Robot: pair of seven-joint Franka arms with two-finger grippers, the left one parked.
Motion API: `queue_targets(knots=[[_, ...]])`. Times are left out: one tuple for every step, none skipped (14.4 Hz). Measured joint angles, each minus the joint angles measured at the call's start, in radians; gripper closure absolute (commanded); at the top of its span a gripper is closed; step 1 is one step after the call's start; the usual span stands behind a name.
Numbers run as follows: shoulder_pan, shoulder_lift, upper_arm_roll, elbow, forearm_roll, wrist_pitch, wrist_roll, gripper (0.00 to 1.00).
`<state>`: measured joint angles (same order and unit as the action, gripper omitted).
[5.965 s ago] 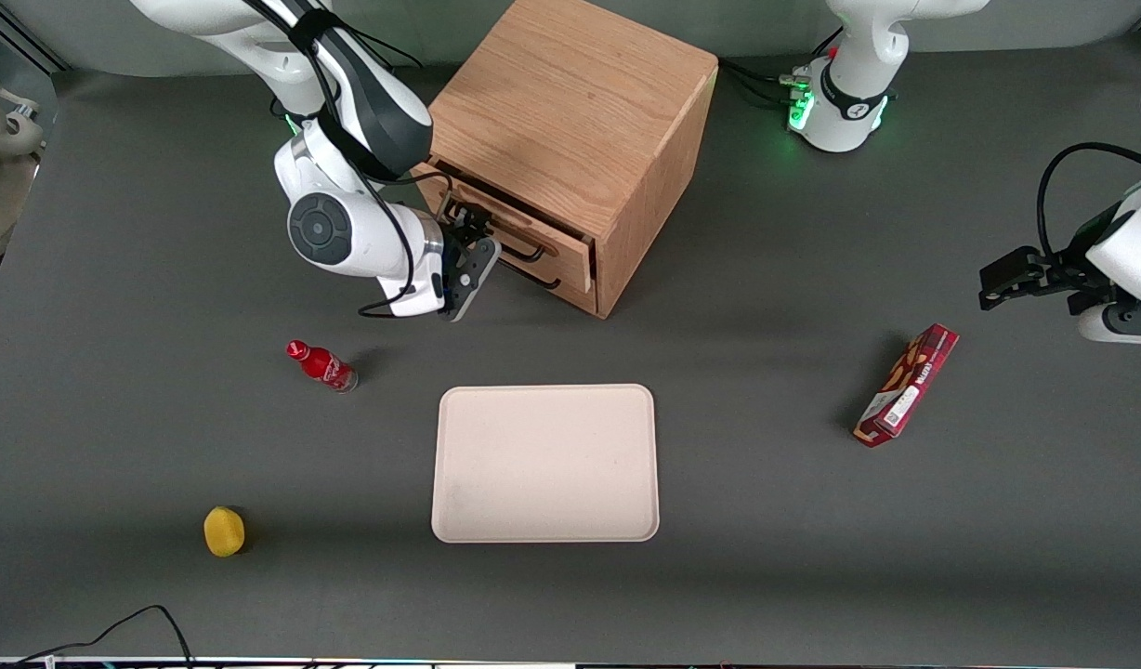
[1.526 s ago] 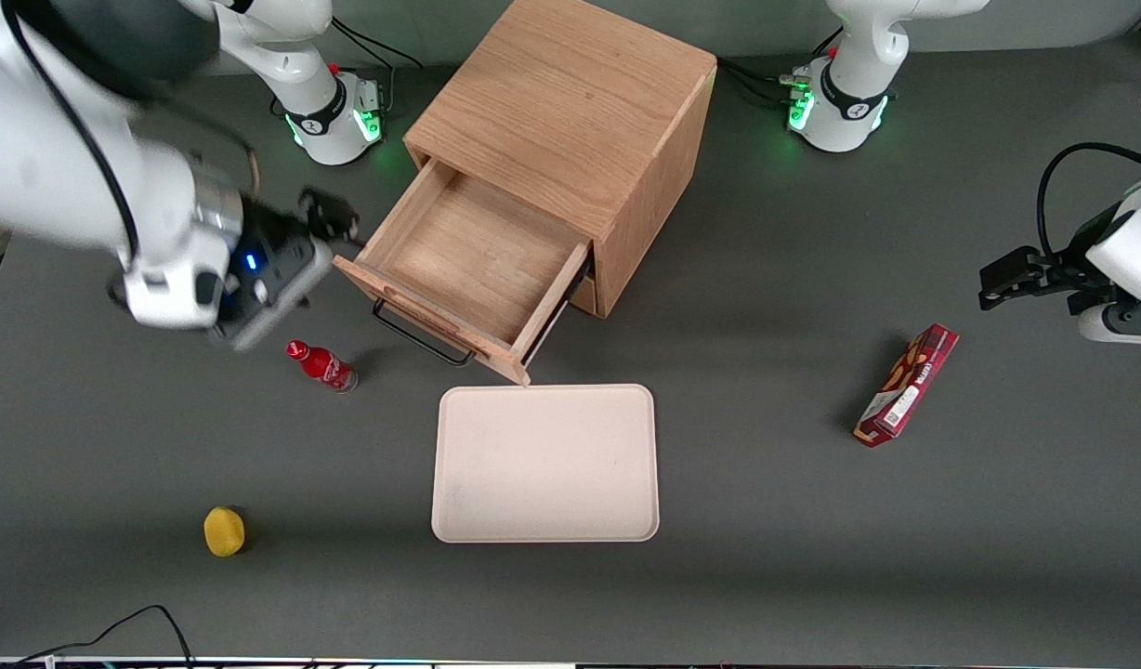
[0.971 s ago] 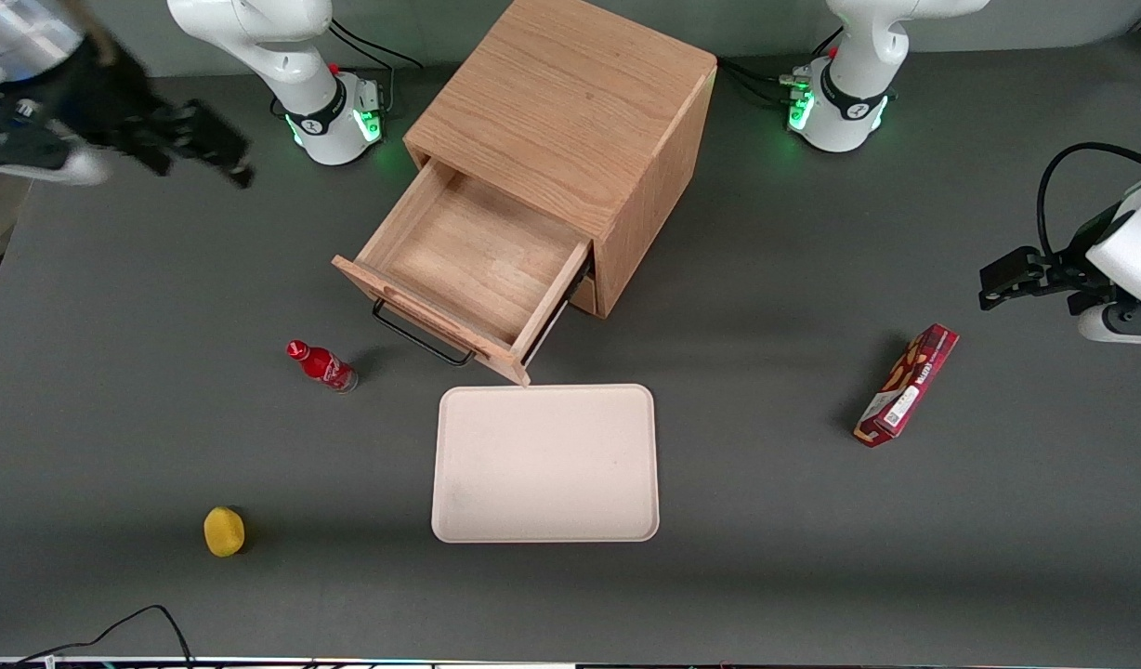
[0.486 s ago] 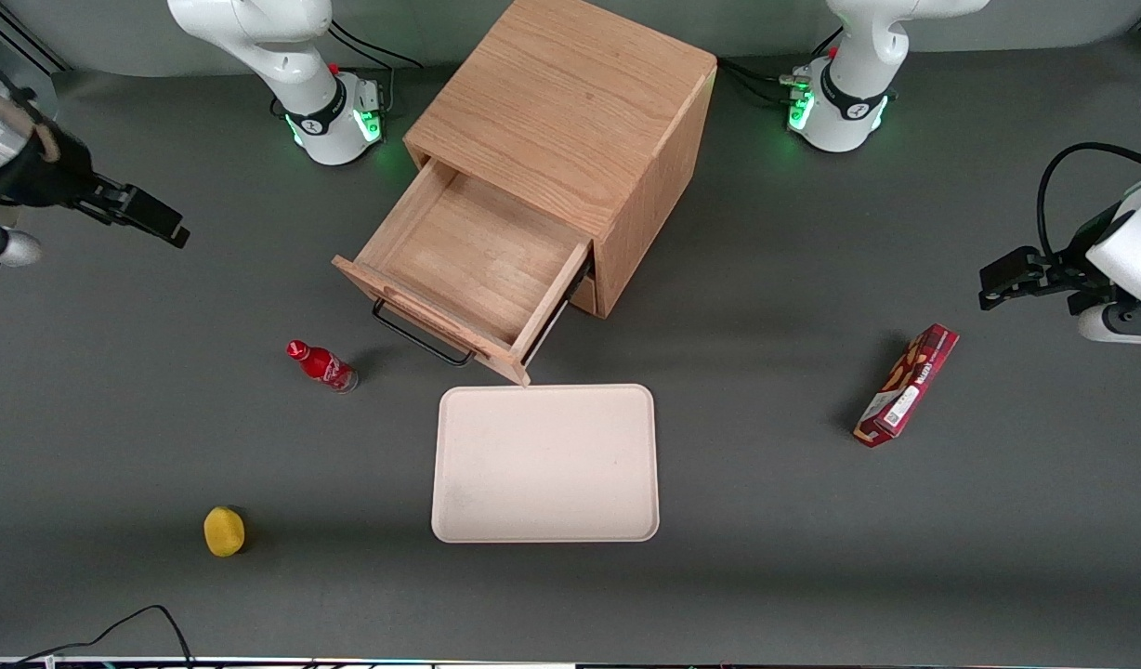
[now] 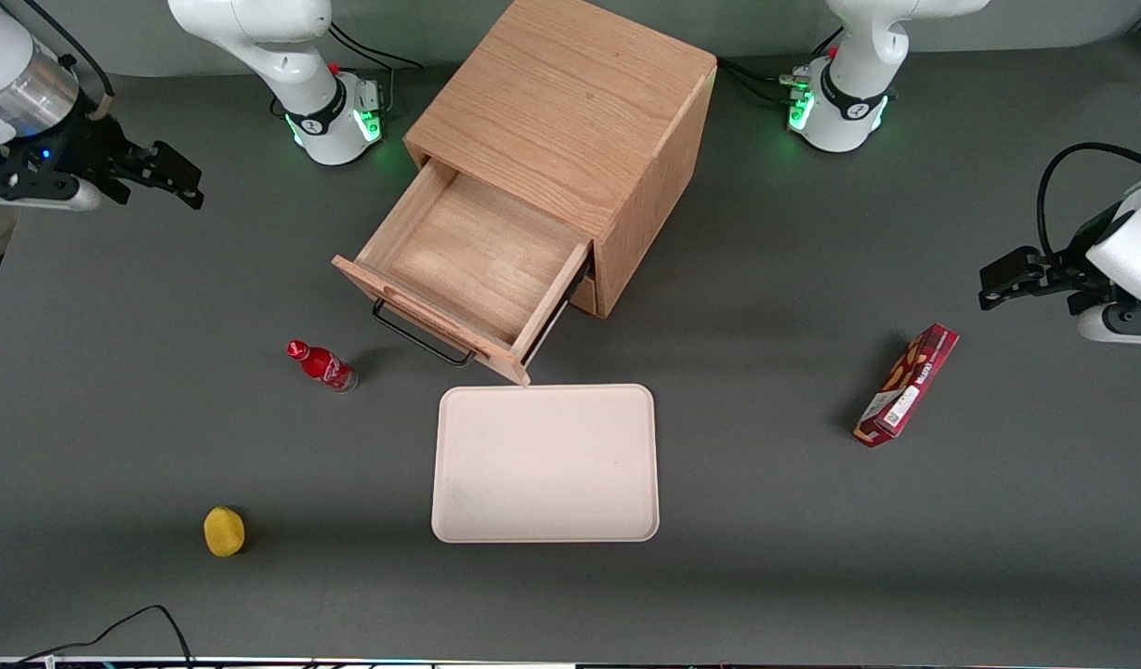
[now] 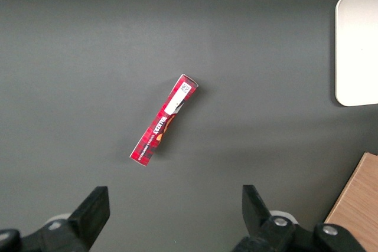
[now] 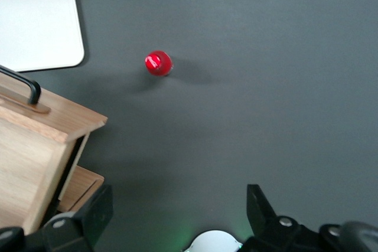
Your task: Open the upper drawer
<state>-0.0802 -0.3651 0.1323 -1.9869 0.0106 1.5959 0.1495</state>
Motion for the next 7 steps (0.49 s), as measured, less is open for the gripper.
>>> queue_targets(knots=[[0.000,-0.014,-0.001,-0.013,0.000,0.003,-0.006,0.00],[0.000,-0.017,-0.001,-0.016,0.000,0.008,-0.007,0.00],[0.000,-0.014,-0.001,-0.013,0.000,0.015,-0.007,0.00],[0.000,-0.010,-0.003,-0.006,0.000,0.021,-0.007,0.00],[0.000,-0.004,-0.006,0.007,0.000,0.026,-0.007,0.00],[0.000,0.005,-0.014,0.024,0.000,0.030,-0.007,0.00],[0.000,0.019,-0.024,0.044,0.000,0.032,-0.007,0.00]])
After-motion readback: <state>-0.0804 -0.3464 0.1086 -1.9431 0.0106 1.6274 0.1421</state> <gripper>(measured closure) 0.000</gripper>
